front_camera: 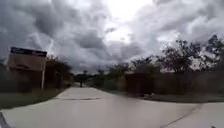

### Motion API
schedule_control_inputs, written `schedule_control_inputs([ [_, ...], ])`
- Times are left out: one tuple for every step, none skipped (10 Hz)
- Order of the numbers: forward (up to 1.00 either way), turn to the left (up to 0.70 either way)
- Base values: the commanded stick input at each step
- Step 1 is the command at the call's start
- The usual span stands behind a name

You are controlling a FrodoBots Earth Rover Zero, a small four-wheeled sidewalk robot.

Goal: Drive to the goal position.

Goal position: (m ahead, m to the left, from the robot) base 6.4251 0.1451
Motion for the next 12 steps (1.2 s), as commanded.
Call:
schedule_control_inputs([
  [0.85, 0.22],
  [0.85, 0.32],
  [0.85, 0.34],
  [0.85, 0.34],
  [0.85, 0.34],
  [0.85, 0.34],
  [0.85, 0.34],
  [0.85, 0.34],
  [0.85, 0.34],
  [0.85, 0.11],
  [0.85, 0.00],
  [0.85, 0.00],
])
